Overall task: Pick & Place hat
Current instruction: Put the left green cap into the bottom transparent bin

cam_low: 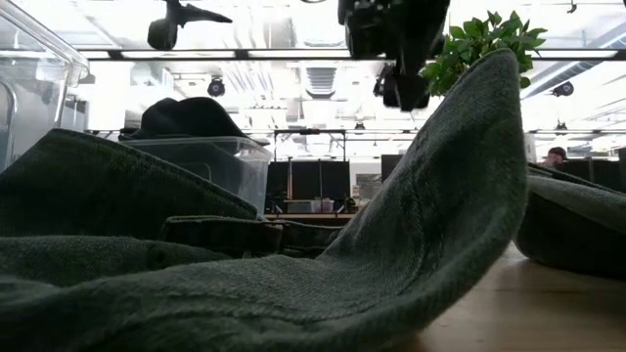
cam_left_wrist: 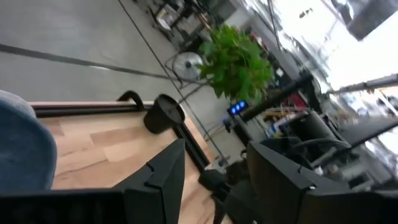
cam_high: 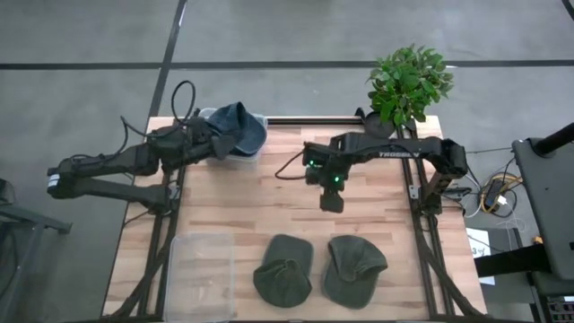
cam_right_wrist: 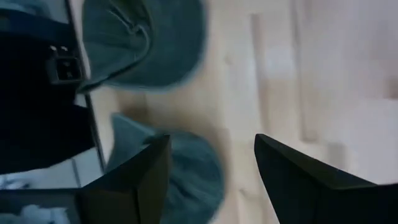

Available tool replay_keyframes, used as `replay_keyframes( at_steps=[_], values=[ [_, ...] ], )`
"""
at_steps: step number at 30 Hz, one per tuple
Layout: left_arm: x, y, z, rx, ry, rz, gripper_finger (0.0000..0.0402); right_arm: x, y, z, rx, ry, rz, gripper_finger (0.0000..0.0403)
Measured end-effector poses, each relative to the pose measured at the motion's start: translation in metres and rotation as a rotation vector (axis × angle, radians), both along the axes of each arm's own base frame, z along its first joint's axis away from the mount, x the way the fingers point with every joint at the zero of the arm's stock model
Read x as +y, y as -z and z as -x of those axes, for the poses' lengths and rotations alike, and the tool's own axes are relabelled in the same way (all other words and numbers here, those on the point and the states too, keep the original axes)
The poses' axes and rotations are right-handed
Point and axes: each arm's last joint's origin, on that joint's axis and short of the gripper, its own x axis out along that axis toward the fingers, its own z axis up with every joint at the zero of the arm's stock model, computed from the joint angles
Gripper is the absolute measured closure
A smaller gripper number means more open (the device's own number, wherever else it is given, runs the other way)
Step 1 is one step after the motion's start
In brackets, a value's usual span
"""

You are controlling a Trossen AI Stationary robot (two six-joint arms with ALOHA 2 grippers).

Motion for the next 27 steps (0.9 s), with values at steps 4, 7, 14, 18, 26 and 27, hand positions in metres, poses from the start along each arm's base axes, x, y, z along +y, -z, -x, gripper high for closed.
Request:
replay_keyframes(
  at_steps=[4, 7, 14, 18, 26, 27],
  values=[
    [0.0, 0.002, -0.003, 0.014, 0.007, -0.004, 0.0236, 0.006, 0.029, -0.006, -0.035, 0.06, -0.046, 0.0179],
    [0.0, 0.002, -0.004, 0.018, 0.007, -0.003, 0.0236, 0.007, 0.048, -0.008, -0.032, 0.145, -0.153, 0.0179],
    [0.0, 0.002, -0.004, 0.029, 0.008, -0.026, 0.0236, 0.015, 0.08, -0.004, 0.055, 0.328, -0.282, 0.0179],
    [0.001, 0.002, -0.004, 0.03, 0.007, -0.026, 0.0236, 0.02, 0.096, 0.003, 0.128, 0.385, -0.341, 0.0179],
    [0.001, 0.002, -0.004, 0.029, 0.007, -0.025, 0.0236, 0.039, 0.11, 0.002, 0.1, 0.413, -0.427, 0.0179],
    [0.001, 0.002, -0.004, 0.029, 0.007, -0.025, 0.0236, 0.04, 0.111, 0.001, 0.099, 0.429, -0.439, 0.0179]
  ],
)
